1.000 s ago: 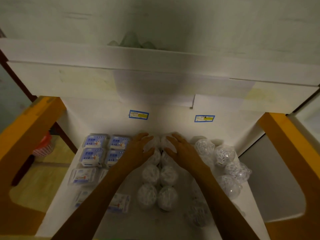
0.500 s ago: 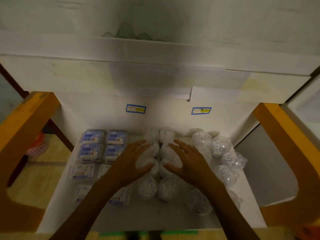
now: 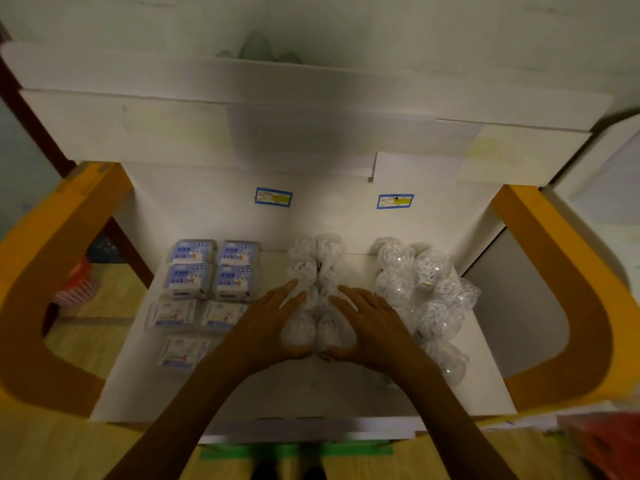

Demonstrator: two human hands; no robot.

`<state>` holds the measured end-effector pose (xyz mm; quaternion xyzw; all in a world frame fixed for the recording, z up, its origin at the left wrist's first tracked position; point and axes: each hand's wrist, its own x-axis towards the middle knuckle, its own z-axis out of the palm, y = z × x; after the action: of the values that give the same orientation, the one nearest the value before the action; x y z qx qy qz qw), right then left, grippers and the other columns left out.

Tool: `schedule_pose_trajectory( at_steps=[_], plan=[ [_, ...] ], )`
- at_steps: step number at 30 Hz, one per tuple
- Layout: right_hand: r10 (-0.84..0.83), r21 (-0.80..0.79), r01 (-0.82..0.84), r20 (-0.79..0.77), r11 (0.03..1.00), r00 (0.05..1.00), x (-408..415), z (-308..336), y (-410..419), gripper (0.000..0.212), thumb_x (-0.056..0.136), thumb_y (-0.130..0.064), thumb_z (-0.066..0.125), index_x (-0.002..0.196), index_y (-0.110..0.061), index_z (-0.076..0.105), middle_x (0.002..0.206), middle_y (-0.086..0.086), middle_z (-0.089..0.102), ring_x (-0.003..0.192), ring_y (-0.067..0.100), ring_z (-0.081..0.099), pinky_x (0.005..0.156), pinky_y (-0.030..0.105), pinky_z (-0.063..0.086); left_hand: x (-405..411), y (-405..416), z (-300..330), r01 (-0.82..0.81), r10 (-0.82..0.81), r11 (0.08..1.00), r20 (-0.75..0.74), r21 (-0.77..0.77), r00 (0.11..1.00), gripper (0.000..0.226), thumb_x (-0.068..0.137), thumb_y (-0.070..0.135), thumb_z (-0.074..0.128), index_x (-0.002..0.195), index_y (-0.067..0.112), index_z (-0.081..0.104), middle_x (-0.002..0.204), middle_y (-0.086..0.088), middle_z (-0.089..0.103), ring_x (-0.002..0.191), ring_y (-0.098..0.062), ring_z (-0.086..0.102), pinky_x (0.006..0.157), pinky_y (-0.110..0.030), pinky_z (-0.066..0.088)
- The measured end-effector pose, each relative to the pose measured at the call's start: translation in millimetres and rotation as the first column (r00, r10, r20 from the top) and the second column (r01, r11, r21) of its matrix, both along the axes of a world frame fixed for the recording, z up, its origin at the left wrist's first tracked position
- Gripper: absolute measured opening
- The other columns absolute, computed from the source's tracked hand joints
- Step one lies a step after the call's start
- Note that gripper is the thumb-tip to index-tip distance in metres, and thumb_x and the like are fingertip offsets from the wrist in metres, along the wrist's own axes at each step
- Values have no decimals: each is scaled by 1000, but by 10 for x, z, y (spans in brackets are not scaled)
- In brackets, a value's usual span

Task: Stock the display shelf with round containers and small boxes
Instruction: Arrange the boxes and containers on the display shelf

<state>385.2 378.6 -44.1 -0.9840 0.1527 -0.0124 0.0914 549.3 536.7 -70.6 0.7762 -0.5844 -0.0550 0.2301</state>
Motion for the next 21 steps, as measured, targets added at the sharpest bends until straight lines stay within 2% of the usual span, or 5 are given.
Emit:
schedule_pose_trajectory(
  at_steps=[3, 8, 10, 16, 21],
  plan=[
    [-7, -15, 8, 9, 1000, 1000, 2, -20, -9, 95, 67, -73, 60, 142, -20, 37, 151, 6, 34, 136, 27, 34, 108, 44, 31, -60, -52, 47, -12, 12, 1000, -20, -19, 1000, 103, 65, 85, 43, 145, 23, 21, 153, -9, 26, 135, -17, 24, 106, -36, 25],
    [-22, 6, 22, 24, 1000, 999, -62, -2, -42, 98, 66, -77, 49, 145, -23, 31, 154, 4, 27, 138, 25, 30, 111, 44, 28, 7, 55, 15, -7, 8, 998, -8, 62, 1000, 113, 59, 79, 55, 149, 23, 17, 157, -3, 10, 141, -20, 15, 111, -39, 22],
    [-9, 8, 9, 5, 1000, 1000, -70, 3, -69, 96, 70, -75, 54, 147, -25, 26, 156, 2, 21, 139, 22, 28, 112, 40, 24, 25, 119, 18, -1, 2, 997, -11, 78, 1000, 112, 60, 72, 65, 149, 24, 16, 157, 0, 5, 139, -16, 11, 110, -37, 21],
    [22, 21, -22, -11, 1000, 1000, -42, 0, -81, 91, 73, -69, 59, 147, -28, 24, 158, 0, 16, 138, 19, 31, 112, 35, 23, -11, 179, 35, -50, 50, 998, -5, 37, 999, 95, 66, 48, 79, 145, 24, 31, 154, -2, 21, 131, -24, 39, 98, -40, 46],
    [28, 30, -28, -20, 999, 999, -54, 29, -90, 93, 73, -69, 60, 147, -29, 22, 158, -1, 13, 139, 19, 28, 113, 36, 22, -105, 133, -4, -22, 22, 1000, -64, 2, 998, 82, 72, 38, 78, 141, 24, 36, 151, -1, 24, 125, -22, 45, 93, -29, 45]
  ],
)
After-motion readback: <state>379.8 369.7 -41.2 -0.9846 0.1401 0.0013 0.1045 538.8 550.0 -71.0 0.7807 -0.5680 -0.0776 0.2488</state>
